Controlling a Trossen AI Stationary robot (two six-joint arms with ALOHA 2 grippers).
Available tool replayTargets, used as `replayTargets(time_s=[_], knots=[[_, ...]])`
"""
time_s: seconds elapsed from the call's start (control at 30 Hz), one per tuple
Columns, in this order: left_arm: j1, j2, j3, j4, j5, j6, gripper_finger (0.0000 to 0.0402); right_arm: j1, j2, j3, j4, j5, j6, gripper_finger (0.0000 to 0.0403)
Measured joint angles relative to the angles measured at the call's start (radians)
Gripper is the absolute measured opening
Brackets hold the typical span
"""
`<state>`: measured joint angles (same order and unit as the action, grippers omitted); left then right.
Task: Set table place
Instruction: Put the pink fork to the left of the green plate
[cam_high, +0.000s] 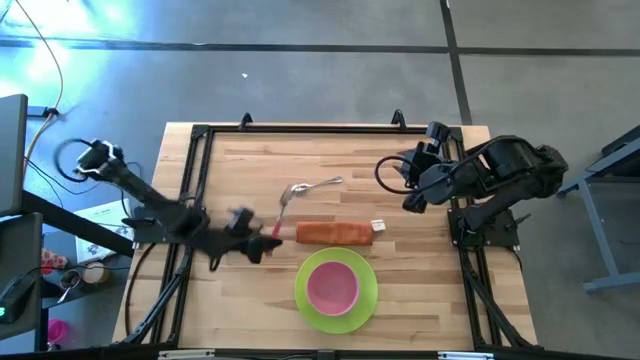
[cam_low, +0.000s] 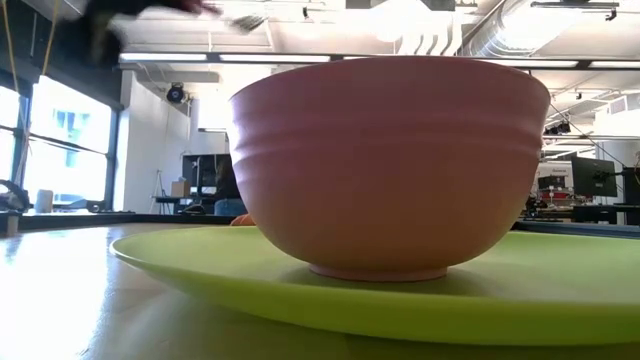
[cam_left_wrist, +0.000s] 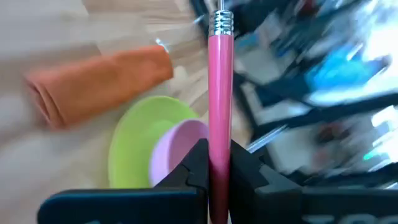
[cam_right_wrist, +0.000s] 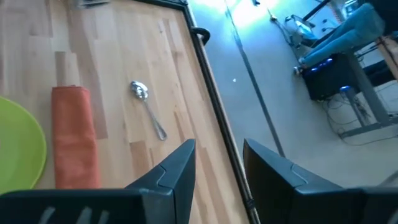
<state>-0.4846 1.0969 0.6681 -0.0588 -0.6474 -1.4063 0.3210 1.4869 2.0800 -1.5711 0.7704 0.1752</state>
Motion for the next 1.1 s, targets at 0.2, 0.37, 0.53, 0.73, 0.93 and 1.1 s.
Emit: replayTargets(time_s=[0.2, 0.37, 0.53, 0.73, 0.93, 1.1], knots=[[-0.216, 0.196, -0.16, 0.342, -0.325, -0.294, 0.0014, -0.019, 0.0, 0.0, 0.0, 0.022, -0.001, 0.0126], [-0.254, 0.402, -0.068, 0.337, -0.296, -0.464, 0.0014, -0.053, 0.0, 0.0, 0.0, 0.022, -0.005, 0.0126], [-0.259, 0.544, 0.029, 0.196, -0.171, -0.656, 0.0014, -0.077, 0.001, -0.001, 0.0, 0.021, -0.019, 0.0126], [-0.315, 0.629, 0.125, 0.019, -0.17, -0.897, 0.0014, -0.08, 0.001, -0.001, 0.001, 0.003, -0.02, 0.0126], [-0.342, 0.694, 0.192, -0.107, -0.075, -1.03, 0.0014, -0.08, 0.001, -0.001, 0.0, 0.003, -0.037, 0.0126], [-0.323, 0.751, 0.229, -0.108, -0.048, -1.06, 0.0014, -0.08, 0.0, -0.001, 0.004, 0.003, -0.045, 0.0126]])
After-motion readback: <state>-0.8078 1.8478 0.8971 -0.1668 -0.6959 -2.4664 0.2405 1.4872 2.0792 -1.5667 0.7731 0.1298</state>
